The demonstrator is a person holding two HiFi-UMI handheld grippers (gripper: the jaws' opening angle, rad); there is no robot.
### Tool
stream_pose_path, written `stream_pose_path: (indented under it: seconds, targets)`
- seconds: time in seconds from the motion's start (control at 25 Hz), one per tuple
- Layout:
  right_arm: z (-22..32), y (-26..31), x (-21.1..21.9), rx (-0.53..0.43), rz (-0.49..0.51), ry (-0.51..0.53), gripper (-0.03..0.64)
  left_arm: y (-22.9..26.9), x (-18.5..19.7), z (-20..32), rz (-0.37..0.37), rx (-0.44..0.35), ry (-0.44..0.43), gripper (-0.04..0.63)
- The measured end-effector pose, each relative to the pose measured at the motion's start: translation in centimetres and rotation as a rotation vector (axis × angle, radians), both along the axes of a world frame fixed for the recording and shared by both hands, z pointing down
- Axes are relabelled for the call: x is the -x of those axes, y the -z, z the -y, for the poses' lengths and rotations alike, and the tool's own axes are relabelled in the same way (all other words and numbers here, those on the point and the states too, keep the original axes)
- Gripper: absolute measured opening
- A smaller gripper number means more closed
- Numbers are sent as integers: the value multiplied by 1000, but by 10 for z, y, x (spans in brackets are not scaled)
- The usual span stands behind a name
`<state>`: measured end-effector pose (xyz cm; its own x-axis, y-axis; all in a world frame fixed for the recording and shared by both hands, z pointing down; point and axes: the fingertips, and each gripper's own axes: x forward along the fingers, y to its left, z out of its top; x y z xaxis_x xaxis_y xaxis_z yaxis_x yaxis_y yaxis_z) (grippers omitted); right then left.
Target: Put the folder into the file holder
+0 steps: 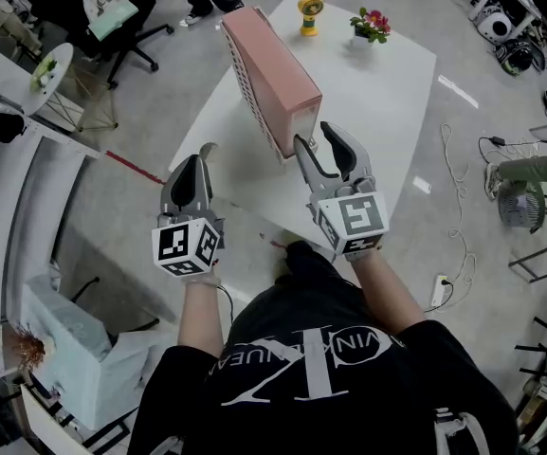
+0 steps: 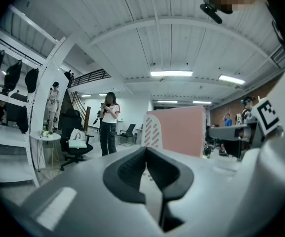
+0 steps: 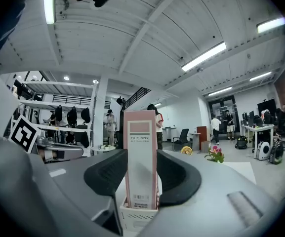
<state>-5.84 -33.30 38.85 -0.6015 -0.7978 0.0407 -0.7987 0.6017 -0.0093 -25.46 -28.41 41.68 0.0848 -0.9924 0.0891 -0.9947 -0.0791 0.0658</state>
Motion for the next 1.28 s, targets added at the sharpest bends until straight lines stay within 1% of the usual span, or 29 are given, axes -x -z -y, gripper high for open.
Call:
stream_pose_path:
  seconds: [0.32, 0.44, 0.64, 0.92, 1.28]
  targets:
    - [6, 9, -24, 13, -12, -33, 47, 9, 0, 1, -2, -14, 5, 0]
    - [9, 13, -32, 12, -1, -38, 21, 10, 2, 1, 4, -9, 18, 0]
    - [15, 22, -39, 7, 10, -28, 6, 16, 7, 2, 6, -11, 37, 0]
    - [23, 32, -46, -6, 18, -21, 6, 24, 15, 3, 3, -26, 54, 0]
    - [30, 37, -45, -6, 31, 15, 6, 35, 19, 6, 3, -46, 60, 0]
